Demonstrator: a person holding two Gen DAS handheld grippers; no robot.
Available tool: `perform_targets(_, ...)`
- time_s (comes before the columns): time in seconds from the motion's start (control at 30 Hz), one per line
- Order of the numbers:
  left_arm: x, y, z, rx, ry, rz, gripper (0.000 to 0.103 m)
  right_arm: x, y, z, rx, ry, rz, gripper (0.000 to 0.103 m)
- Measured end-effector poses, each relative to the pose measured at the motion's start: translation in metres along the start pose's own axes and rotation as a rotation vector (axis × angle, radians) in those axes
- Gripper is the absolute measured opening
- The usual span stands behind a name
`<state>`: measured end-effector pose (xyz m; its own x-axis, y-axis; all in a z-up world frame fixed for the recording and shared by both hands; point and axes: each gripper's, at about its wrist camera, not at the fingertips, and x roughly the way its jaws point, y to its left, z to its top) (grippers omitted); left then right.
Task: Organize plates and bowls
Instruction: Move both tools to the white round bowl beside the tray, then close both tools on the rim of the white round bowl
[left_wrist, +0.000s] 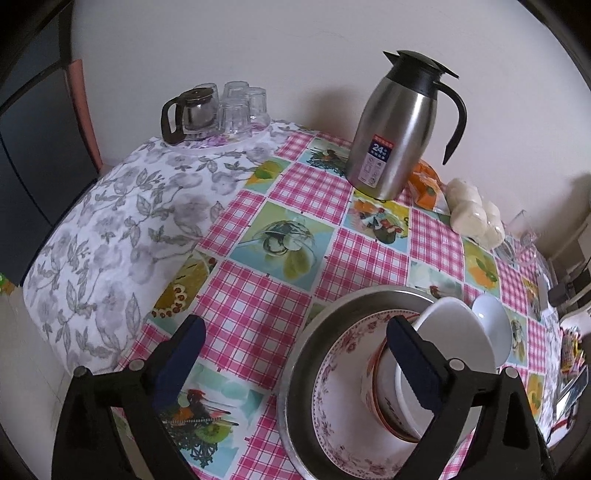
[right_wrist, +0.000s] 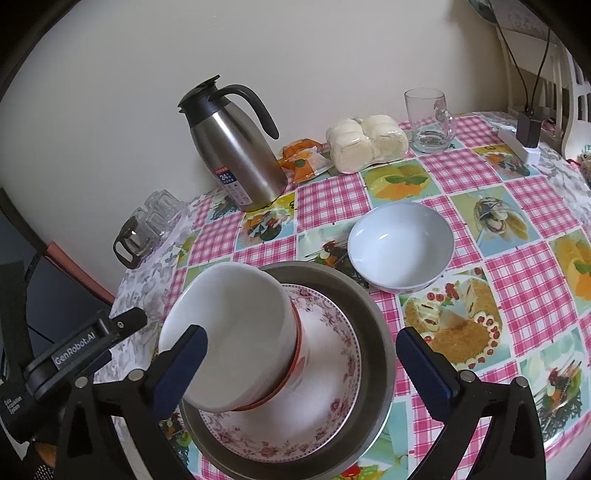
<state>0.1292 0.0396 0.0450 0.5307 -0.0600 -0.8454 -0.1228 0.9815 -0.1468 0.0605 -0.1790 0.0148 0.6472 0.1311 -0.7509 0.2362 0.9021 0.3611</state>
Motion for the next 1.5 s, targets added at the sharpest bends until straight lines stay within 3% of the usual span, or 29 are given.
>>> perform_targets(0.27, -0.01, -0.009, -0.002, -0.01, -0.031, -0.005, 0.099, -0.008, -0.014, 0.003, 0.007, -0.004, -0.011, 0.103)
perform_targets(0.4, -0.023, -0.023, -0.001, 0.009, -0.068, -0.063, 0.098, -0.013, -0.024, 0.007, 0.018, -0.012, -0.01, 0.103)
perform_targets(0.6, -0.032, -0.07, 0.001, 0.118, -0.086, -0.11, 0.098, -0.013, -0.06, 0.018, 0.086, -0.03, -0.055, 0.103)
perform_targets(0.73, -0.03, -0.106, 0.002, 0.189, -0.061, -0.183, 0.098, -0.008, -0.087, 0.026, 0.138, -0.022, -0.077, 0.103)
perform_targets(0.9, -0.019, -0.171, 0.002, 0.347, -0.004, -0.221, 0.098, 0.007, -0.112, 0.038, 0.167, -0.01, -0.091, 0.099)
perform_targets(0.97, -0.007, -0.197, 0.002, 0.405, 0.044, -0.214, 0.087, 0.015, -0.118, 0.04, 0.171, -0.002, -0.088, 0.089)
perform_targets(1.03, 0.009, -0.219, 0.003, 0.442, 0.099, -0.182, 0.077, 0.025, -0.123, 0.041, 0.18, 0.011, -0.08, 0.085)
perform_targets(1.13, 0.03, -0.239, 0.002, 0.454, 0.159, -0.16, 0.076, 0.038, -0.132, 0.042, 0.201, 0.03, -0.061, 0.076)
perform_targets(1.27, 0.061, -0.247, 0.001, 0.434, 0.238, -0.111, 0.064, 0.052, -0.142, 0.042, 0.224, 0.052, -0.046, 0.063)
perform_targets(1.4, 0.088, -0.251, -0.002, 0.428, 0.29, -0.059, 0.06, 0.062, -0.152, 0.041, 0.249, 0.07, -0.024, 0.057)
perform_targets(1.5, 0.104, -0.253, -0.006, 0.416, 0.331, -0.019, 0.048, 0.069, -0.156, 0.04, 0.266, 0.081, -0.006, 0.05)
